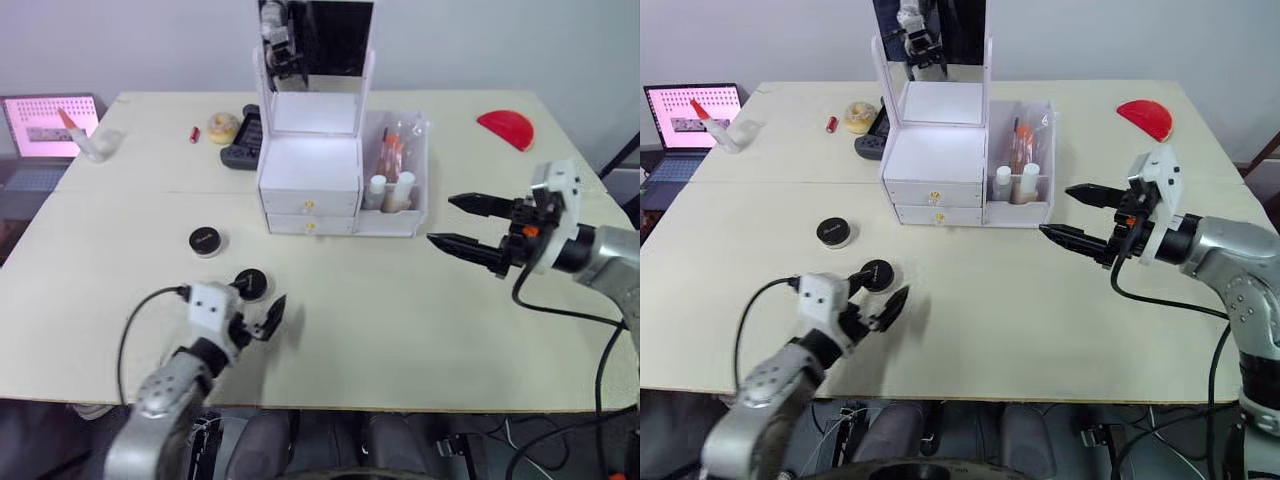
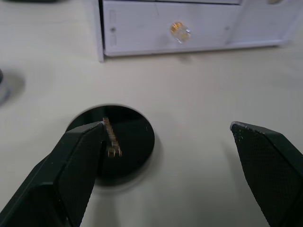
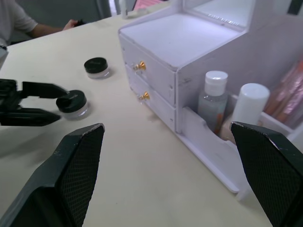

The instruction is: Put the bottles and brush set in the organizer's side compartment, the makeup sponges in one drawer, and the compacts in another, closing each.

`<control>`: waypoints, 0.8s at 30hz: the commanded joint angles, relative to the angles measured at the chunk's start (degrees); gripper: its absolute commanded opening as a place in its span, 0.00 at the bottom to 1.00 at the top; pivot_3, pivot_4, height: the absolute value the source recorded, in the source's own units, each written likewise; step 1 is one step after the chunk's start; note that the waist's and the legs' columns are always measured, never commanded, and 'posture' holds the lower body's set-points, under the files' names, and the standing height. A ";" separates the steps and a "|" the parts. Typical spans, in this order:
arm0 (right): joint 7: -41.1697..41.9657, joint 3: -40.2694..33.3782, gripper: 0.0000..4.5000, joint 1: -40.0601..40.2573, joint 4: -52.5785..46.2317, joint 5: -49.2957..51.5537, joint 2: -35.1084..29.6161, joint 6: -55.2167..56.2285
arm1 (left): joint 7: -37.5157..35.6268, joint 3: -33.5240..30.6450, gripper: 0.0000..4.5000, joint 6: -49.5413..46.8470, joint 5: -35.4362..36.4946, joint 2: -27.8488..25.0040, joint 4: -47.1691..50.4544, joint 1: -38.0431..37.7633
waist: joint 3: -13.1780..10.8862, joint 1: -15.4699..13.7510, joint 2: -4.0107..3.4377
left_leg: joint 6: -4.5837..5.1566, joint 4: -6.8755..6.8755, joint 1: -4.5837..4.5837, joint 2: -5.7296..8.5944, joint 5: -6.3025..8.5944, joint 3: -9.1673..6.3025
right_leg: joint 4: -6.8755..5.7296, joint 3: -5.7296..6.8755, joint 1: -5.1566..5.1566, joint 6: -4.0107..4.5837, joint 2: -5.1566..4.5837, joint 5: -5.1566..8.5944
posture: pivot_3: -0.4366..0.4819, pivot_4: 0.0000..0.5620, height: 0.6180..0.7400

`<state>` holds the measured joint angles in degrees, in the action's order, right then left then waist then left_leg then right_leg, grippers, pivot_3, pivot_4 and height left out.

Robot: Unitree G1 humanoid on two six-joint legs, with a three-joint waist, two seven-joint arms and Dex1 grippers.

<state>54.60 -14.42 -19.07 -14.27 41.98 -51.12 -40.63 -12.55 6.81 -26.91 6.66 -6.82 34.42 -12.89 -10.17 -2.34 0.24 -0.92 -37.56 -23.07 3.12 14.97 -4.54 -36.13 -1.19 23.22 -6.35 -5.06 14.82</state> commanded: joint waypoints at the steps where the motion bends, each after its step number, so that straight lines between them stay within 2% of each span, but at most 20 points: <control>1: 1.67 0.62 1.00 -2.64 1.32 -1.21 -1.13 1.35 | 8.10 6.51 0.99 6.76 -7.93 4.59 -5.22 4.08 | 0.00 0.02 0.00 | 0.00 -0.04 -0.02 0.00 0.00 0.00 | 0.00 0.01 0.00 -0.01 0.00 0.00 | 0.48 0.27 1.00; 4: 2.37 2.18 1.00 -3.95 2.29 -2.24 -0.54 1.71 | 14.98 8.56 0.99 13.12 -12.81 9.85 -14.20 9.89 | 0.00 0.03 -0.01 | 0.06 -0.16 -0.08 0.00 0.03 -0.01 | -0.01 0.03 0.01 -0.14 0.01 -0.07 | 0.48 0.27 1.00; 7: 2.74 3.04 1.00 -4.84 2.77 -2.65 -0.09 1.86 | 17.73 9.54 0.99 17.41 -15.28 11.82 -21.39 14.63 | 0.02 0.13 -0.03 | 0.08 -0.27 -0.15 0.00 0.05 -0.05 | -0.04 0.10 0.04 -0.17 0.04 -0.10 | 0.48 0.27 1.00; 12: 2.82 3.66 1.00 -5.32 3.03 -3.29 0.56 2.54 | 22.36 7.34 0.99 20.86 -14.21 14.89 -34.06 24.16 | 0.02 0.04 -0.03 | 0.09 -0.39 -0.24 0.01 0.05 -0.12 | -0.08 0.16 0.09 -0.27 0.07 -0.15 | 0.48 0.27 1.00; 15: 2.25 3.20 1.00 -5.01 2.07 -2.97 0.82 2.31 | 22.22 7.42 0.99 22.24 -12.55 15.56 -36.69 26.23 | 0.02 -0.02 -0.03 | 0.15 -0.43 -0.29 0.09 0.09 -0.11 | -0.05 0.13 0.09 -0.56 0.01 -0.32 | 0.48 0.27 1.00; 24: 1.08 2.11 1.00 -3.32 0.38 -2.62 0.93 2.09 | 18.88 10.69 0.99 24.50 -9.04 16.62 -39.39 29.34 | 0.02 0.03 -0.03 | 0.16 -0.46 -0.30 0.12 0.09 -0.10 | -0.04 0.10 0.10 -0.58 -0.01 -0.36 | 0.48 0.27 1.00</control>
<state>55.99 -10.01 -22.17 -12.20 38.59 -50.29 -38.96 6.37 17.19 -4.06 -2.96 4.56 -5.75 16.30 -10.16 -2.31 0.21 -0.76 -38.02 -23.37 3.24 15.06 -4.64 -36.18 -1.09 23.32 -6.93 -5.07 14.47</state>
